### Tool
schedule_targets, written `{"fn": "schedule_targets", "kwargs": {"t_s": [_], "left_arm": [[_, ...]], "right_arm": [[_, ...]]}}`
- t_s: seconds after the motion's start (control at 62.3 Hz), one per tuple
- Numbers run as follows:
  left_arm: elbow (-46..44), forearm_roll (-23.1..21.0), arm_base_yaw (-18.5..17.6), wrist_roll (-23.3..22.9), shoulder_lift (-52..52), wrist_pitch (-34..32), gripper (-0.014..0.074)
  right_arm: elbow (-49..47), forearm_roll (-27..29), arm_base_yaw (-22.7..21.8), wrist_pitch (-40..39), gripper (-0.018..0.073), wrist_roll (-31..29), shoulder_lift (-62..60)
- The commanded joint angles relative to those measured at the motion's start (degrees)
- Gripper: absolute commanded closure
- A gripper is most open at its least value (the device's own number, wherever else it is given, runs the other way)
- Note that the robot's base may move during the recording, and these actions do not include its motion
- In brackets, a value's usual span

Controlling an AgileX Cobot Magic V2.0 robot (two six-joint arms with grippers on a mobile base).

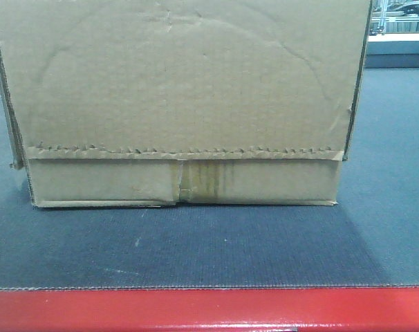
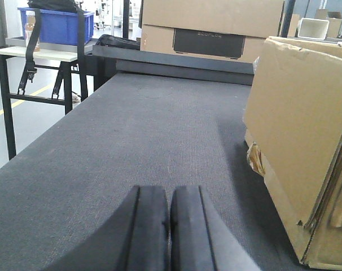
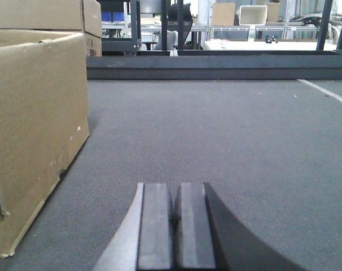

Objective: Grab carton from right shelf to conveyor

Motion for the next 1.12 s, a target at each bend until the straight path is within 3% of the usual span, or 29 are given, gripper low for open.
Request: {"fn": "schedule_targets", "kwargs": {"t_s": [0.0, 1.108], "left_arm": [[-0.1, -0.2, 0.1, 0.3, -0.3, -1.0, 0.0584], [-0.1, -0.2, 0.1, 0.3, -0.3, -1.0, 0.0584]], "right_arm": [[0.0, 0.3, -0.3, -1.0, 0.0627, -0.5, -0.4], [0.0, 0.3, -0.3, -1.0, 0.0627, -0.5, -0.4]]}}
